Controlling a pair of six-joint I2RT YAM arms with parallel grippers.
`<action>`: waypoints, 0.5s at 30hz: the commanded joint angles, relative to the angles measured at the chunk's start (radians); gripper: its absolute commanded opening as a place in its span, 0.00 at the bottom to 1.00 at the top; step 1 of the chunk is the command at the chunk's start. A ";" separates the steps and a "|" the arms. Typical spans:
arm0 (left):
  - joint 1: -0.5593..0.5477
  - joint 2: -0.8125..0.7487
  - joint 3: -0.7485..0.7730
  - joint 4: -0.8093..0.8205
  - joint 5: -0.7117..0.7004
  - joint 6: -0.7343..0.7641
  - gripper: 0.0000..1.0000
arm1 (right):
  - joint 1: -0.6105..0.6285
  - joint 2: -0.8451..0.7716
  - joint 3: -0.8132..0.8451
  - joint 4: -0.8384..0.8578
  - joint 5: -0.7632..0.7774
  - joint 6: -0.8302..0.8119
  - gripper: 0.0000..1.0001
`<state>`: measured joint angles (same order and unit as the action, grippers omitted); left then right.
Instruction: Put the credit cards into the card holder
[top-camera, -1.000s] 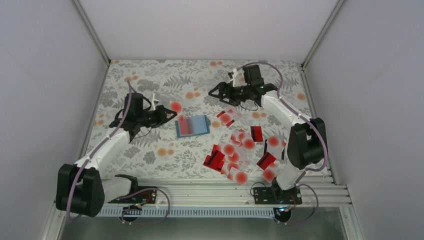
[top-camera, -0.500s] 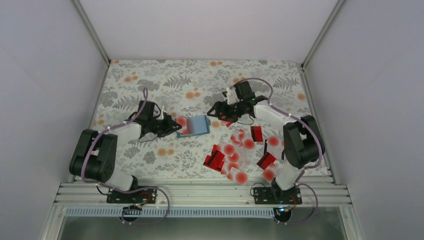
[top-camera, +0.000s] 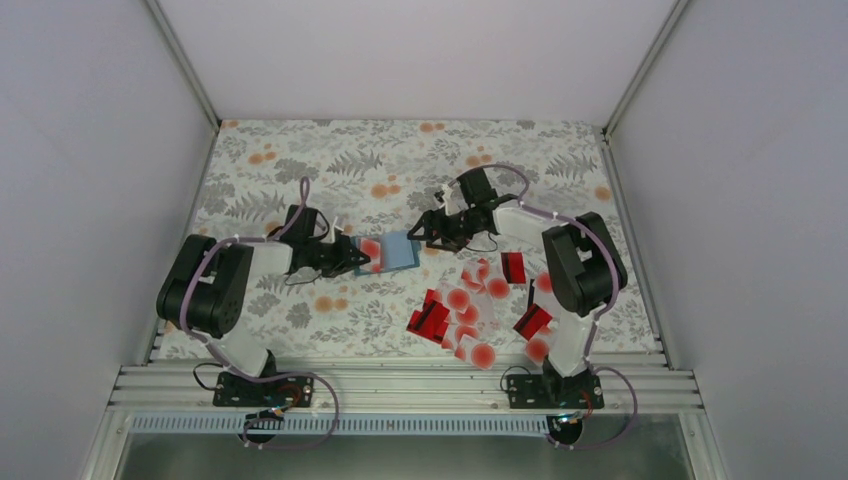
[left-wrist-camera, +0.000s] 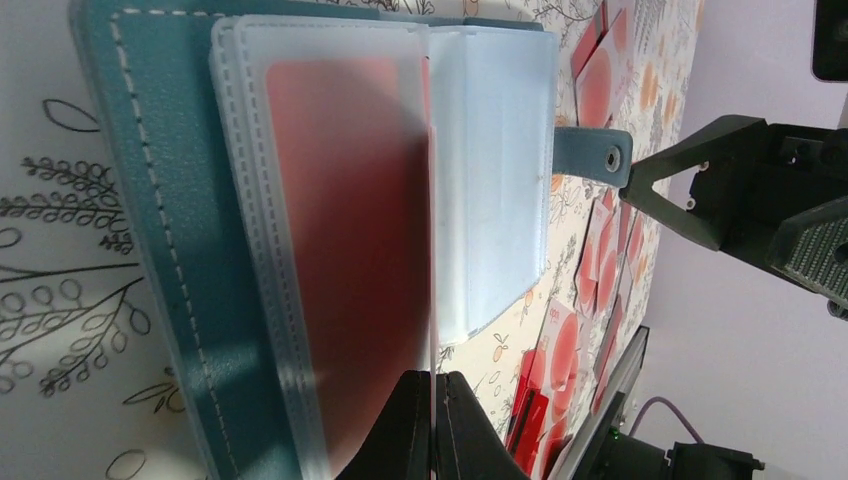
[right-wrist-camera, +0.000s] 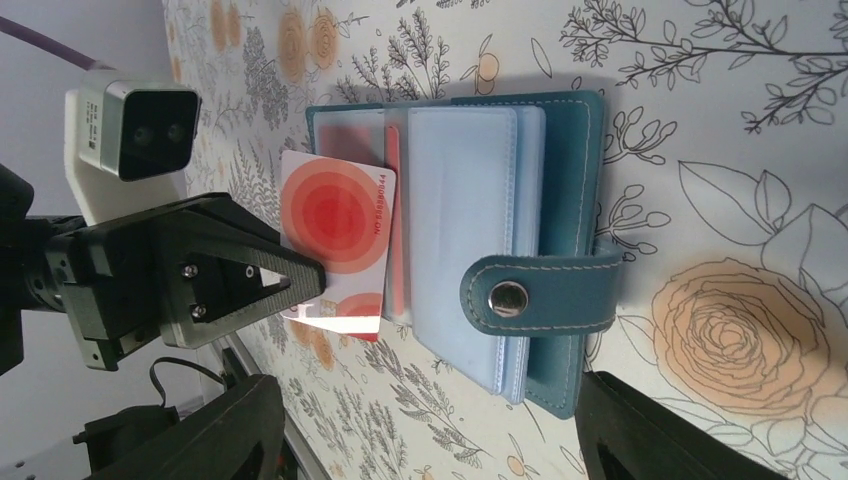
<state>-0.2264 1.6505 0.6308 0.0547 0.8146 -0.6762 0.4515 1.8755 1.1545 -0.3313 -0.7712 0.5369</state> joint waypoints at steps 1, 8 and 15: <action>-0.004 0.034 0.029 0.047 0.041 0.040 0.02 | 0.010 0.025 0.029 0.031 -0.027 -0.009 0.74; -0.004 0.075 0.034 0.072 0.063 0.047 0.02 | 0.010 0.058 0.033 0.037 -0.037 -0.014 0.73; -0.004 0.077 0.042 0.080 0.069 0.052 0.02 | 0.010 0.087 0.035 0.042 -0.046 -0.014 0.72</action>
<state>-0.2272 1.7214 0.6529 0.0967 0.8593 -0.6540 0.4515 1.9396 1.1637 -0.3103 -0.8024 0.5327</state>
